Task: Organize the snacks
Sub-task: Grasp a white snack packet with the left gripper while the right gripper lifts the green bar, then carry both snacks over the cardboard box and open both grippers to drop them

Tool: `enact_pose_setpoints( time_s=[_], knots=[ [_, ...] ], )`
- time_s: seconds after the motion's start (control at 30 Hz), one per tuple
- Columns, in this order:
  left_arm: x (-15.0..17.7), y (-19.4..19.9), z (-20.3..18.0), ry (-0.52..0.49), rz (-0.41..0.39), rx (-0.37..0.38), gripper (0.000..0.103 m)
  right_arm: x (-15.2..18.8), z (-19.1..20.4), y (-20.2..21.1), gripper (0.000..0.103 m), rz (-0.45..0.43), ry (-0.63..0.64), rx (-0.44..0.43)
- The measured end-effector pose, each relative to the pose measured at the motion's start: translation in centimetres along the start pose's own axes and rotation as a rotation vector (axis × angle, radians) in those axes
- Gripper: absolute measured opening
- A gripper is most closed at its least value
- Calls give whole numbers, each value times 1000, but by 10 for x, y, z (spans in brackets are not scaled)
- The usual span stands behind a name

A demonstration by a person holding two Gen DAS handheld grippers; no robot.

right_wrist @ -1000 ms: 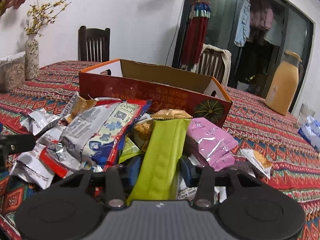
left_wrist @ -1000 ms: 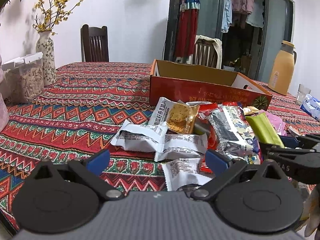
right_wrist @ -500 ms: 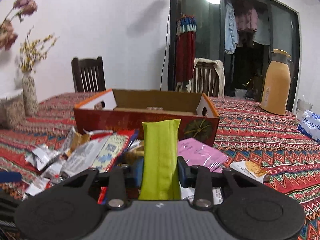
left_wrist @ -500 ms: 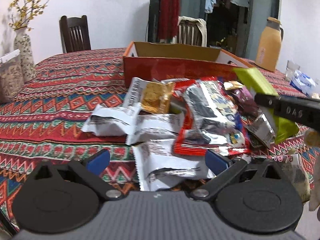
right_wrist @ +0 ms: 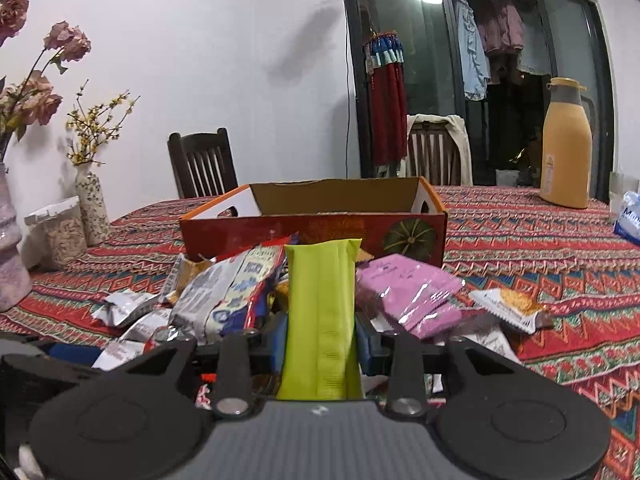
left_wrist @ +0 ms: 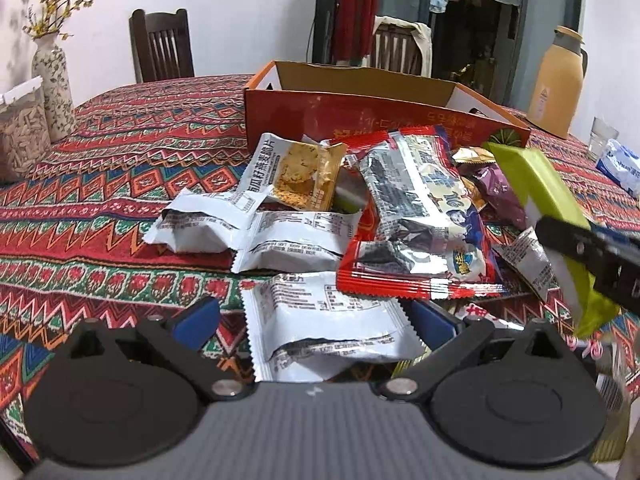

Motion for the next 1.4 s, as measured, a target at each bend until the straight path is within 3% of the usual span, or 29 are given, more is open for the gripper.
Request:
enact_pose_setpoints(
  time_s=[0.13,0.37,0.63,0.97,1.4],
  knots=[
    [1,6,6,35,-3,2,100,7,0,0,34,0,-6,-10],
    [1,16,16,60,-15,10,76,13,2,-9,34,-10,-29,-2],
    [1,24,19,32,-53,10,65,11,2,-19,34,-27,-38,31],
    [1,31,33,37,-67,-12,65,8,2,-21,34,-38,-43,52],
    [-22,51,32,28,-145,-14,66,-4,-10,-6,34,-86,-57,87]
  ],
)
Point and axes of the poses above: each gripper's, at about its wrist camera, not at the fingertips, and y roughly against the way its jaws point, z to its left, x to its underside, the point moved 5 cm from there along -y, roughly the way its jaws point, and after that the axes turned 1 degree about y, right-handed, at the moved point
